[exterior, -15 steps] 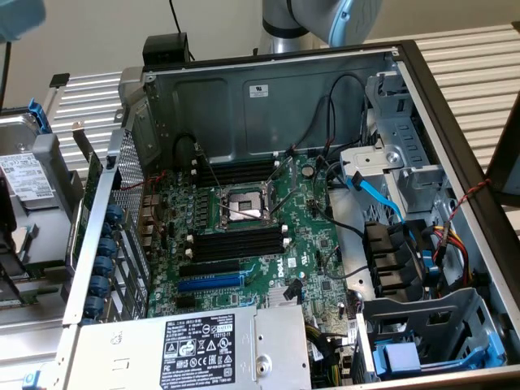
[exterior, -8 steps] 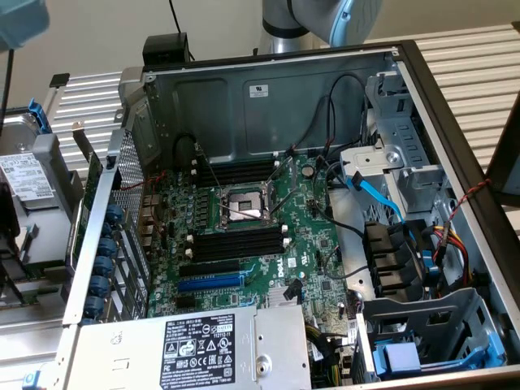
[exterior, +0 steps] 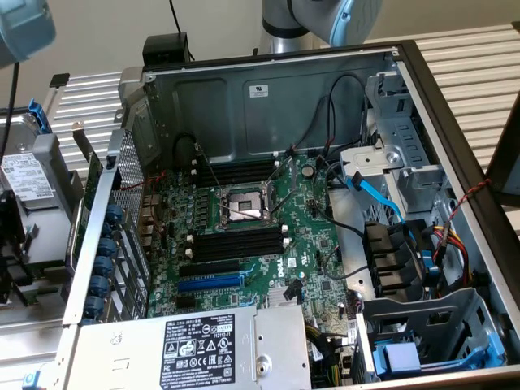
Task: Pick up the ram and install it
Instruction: 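Pick up the ram and move it above insertion slot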
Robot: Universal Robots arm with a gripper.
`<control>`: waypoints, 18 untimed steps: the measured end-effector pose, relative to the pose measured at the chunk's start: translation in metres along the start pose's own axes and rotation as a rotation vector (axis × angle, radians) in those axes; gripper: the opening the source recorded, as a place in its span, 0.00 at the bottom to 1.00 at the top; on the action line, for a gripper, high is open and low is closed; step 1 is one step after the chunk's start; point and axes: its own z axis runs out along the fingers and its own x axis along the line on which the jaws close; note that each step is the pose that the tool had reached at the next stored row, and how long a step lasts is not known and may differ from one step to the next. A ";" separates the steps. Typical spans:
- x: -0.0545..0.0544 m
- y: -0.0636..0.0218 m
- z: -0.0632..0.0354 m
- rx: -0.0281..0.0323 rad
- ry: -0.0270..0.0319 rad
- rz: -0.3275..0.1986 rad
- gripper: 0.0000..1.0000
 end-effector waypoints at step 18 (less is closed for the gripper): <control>0.000 -0.0022 0.0060 -0.0110 -0.0046 -0.001 0.36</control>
